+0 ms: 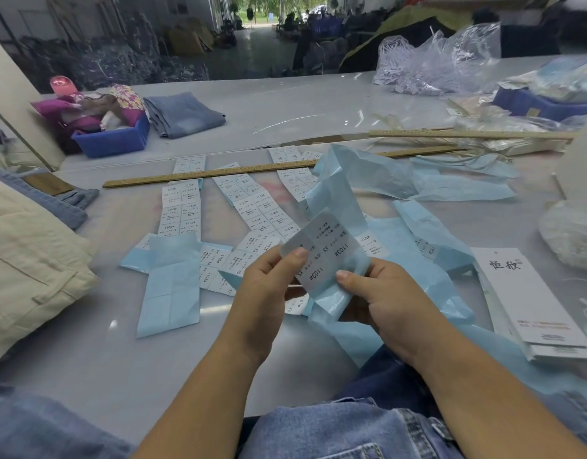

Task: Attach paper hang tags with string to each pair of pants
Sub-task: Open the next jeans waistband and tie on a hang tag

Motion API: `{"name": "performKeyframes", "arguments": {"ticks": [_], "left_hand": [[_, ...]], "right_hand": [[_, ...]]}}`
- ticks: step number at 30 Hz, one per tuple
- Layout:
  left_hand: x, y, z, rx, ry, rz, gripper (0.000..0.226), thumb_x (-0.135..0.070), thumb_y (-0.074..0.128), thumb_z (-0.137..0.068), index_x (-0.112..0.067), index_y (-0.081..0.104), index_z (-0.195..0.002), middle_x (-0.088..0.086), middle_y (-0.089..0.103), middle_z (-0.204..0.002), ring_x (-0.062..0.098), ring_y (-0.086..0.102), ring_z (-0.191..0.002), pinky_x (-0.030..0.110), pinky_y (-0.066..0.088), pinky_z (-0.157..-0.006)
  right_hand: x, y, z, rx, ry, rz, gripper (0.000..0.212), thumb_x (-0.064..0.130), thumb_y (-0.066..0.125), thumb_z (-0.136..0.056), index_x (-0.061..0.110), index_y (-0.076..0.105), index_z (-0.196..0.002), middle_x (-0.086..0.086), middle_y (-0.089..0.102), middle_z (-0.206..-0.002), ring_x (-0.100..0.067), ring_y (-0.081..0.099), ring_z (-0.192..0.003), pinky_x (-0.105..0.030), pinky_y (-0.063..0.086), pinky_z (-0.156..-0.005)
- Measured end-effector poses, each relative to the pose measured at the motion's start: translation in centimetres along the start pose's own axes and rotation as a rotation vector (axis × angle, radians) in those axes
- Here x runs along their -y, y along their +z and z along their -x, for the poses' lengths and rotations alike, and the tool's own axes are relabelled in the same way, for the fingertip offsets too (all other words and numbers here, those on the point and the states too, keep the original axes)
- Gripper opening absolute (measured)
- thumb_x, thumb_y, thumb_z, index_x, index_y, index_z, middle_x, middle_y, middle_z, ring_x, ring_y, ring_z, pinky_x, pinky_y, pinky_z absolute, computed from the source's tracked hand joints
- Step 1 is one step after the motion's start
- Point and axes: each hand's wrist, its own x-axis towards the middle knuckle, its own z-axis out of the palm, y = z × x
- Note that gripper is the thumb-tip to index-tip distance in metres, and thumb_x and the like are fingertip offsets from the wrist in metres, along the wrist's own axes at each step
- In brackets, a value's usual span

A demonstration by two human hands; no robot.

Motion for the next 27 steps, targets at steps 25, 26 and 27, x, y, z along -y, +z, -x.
{"name": "performKeyframes", "arguments": {"ticks": [25, 26, 27], "left_hand": [[-0.04, -0.14, 0.29, 0.014, -0.051, -0.113, 0.018, -0.021, 0.057, -0.077, -0.023, 0.064, -0.061, -0.001, 0.067, -0.065, 0.009, 0.046, -0.049, 0.018, 0.032, -0.042], [-0.06, -0.11, 0.26, -0.016, -0.032, -0.099, 0.019, -0.018, 0.06, -0.083, -0.022, 0.064, -0.066, 0.0, 0.068, -0.066, 0.008, 0.046, -0.048, 0.018, 0.033, -0.041], [-0.1, -0.14, 0.23, -0.062, -0.008, -0.091, 0.019, -0.015, 0.06, -0.091, -0.019, 0.064, -0.072, 0.001, 0.068, -0.068, 0.008, 0.047, -0.048, 0.018, 0.035, -0.041]], "right_hand": [[0.93, -0.21, 0.6, -0.194, -0.19, 0.166, 0.021, 0.0, 0.058, -0.084, 0.017, 0.068, -0.091, 0.002, 0.076, -0.083, -0.014, 0.073, -0.074, -0.021, 0.054, -0.057], [0.91, -0.28, 0.51, -0.225, -0.192, 0.16, 0.021, 0.003, 0.061, -0.084, 0.021, 0.065, -0.094, 0.0, 0.075, -0.084, -0.015, 0.072, -0.075, -0.021, 0.053, -0.057], [0.87, -0.34, 0.42, -0.251, -0.19, 0.165, 0.023, 0.007, 0.065, -0.084, 0.025, 0.061, -0.098, -0.001, 0.073, -0.087, -0.016, 0.071, -0.078, -0.024, 0.053, -0.06]]}}
